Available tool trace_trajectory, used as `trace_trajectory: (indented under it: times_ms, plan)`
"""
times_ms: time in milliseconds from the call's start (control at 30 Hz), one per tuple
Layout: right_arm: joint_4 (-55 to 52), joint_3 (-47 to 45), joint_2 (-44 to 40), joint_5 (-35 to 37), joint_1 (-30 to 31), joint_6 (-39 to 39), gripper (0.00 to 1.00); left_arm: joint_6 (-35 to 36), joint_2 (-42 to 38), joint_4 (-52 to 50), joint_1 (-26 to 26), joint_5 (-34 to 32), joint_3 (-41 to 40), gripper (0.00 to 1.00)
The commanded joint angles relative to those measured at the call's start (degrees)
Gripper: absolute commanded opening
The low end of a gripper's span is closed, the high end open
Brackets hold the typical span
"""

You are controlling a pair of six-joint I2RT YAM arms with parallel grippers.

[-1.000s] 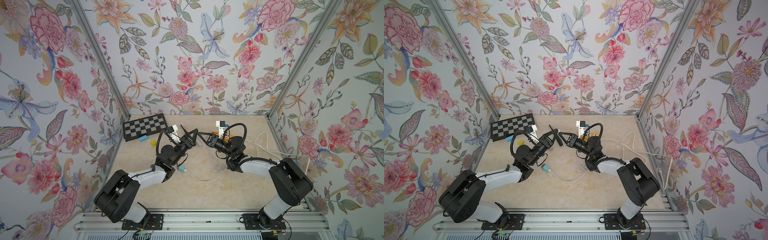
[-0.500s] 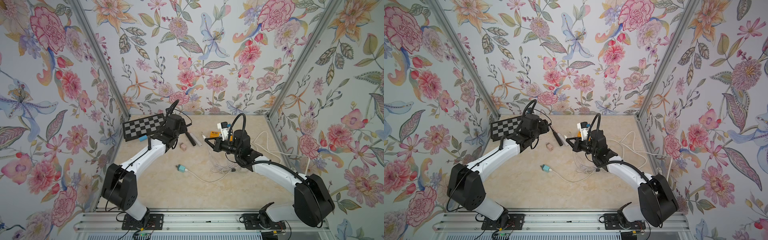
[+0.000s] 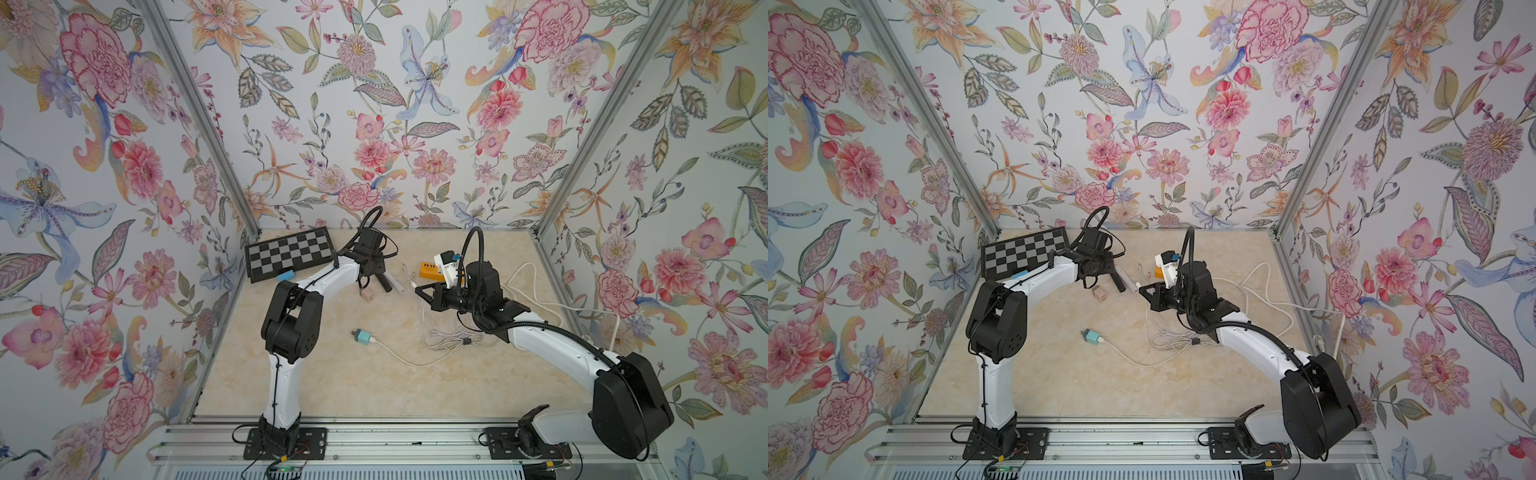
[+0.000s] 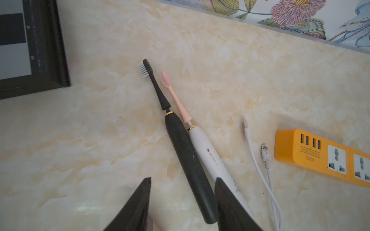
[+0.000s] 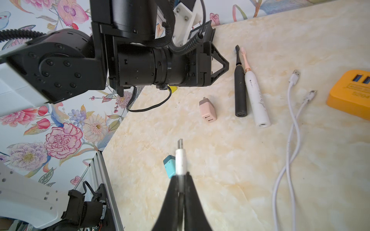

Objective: Charge the electric toothbrush
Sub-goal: Pick up the electric toothbrush from the center of the board.

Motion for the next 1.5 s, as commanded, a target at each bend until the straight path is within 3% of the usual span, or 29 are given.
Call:
trace_trajectory:
  times_ms: [0,133,367,867,1033,1267,1467]
  plan:
    - [-0.8,0.3,-2.1,0.3,-0.2,-0.6,0.0,-2.8,4.2,-0.7,0.6,2.1,3.4,0.51]
    - [-0.8,-0.5,-2.4,0.1,-0.2,-0.5,0.01,-3.4,7.3,-0.5,0.6,3.7,5.6,0.5]
    - [-0.5,-0.8,-2.0,0.1,-0.3,-0.6,0.01,-3.7,12.4,-6.5,0.6,3.6,10.0,0.4]
    - [0.1,0.7,0.0,-1.0,-0.3,-0.1,0.01,-3.2,14.5,-14.6,-0.4,-0.5,11.5,0.39]
    - [0.3,0.4,0.3,-0.8,-0.3,0.3,0.01,-3.3,14.0,-12.5,-1.0,3.4,10.6,0.28]
    - [6.2,-1.9,1.2,-0.1,-1.7,7.6,0.02,-5.0,8.0,-4.1,-0.9,10.8,6.6,0.1]
    - [16.8,-4.2,3.5,-1.5,-2.1,16.3,0.01,-11.0,-2.8,5.1,-0.4,17.6,0.2,0.01]
